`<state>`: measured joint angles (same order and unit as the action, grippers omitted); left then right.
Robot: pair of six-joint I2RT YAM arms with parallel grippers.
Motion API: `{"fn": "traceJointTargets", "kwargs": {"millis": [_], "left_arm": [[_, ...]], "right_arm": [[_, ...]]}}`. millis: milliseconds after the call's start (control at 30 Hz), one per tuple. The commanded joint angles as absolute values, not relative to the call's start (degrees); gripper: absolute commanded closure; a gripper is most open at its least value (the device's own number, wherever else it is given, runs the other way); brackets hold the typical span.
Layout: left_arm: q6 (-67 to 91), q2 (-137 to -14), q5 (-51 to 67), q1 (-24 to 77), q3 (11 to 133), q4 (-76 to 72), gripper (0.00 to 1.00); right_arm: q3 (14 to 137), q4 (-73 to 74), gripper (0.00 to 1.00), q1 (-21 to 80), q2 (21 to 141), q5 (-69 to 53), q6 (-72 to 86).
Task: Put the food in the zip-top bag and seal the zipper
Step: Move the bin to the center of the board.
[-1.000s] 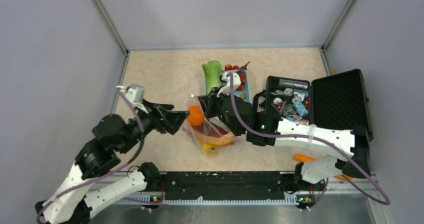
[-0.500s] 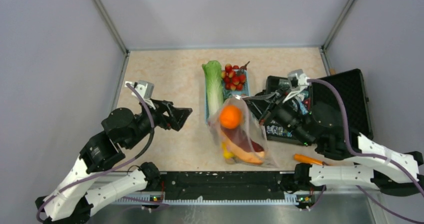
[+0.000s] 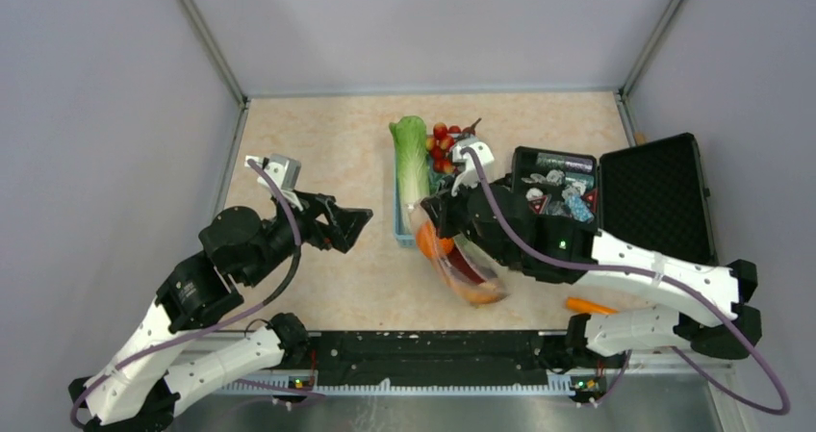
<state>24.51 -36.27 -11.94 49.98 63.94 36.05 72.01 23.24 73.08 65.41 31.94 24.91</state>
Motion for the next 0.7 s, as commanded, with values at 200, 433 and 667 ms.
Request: {"fn": "traceJointTargets", "kwargs": {"millis": [200,433,667], "left_arm": [[24.96,-35.69,-10.27,50.1,63.18,33.51,0.07],[25.04,-35.3,-10.68,50.1,62.37,34.63,0.06],[20.97,-37.44,-10.01,50.1,62.34,33.61,0.01]], "right_arm": [[71.52,3.02,1.0,49.92,76.92,24.42,29.37],[85.02,6.03,1.0,44.65,90.1,25.26,27.68],[76.29,1.38,1.0,46.9,84.28,23.32,31.72]]}}
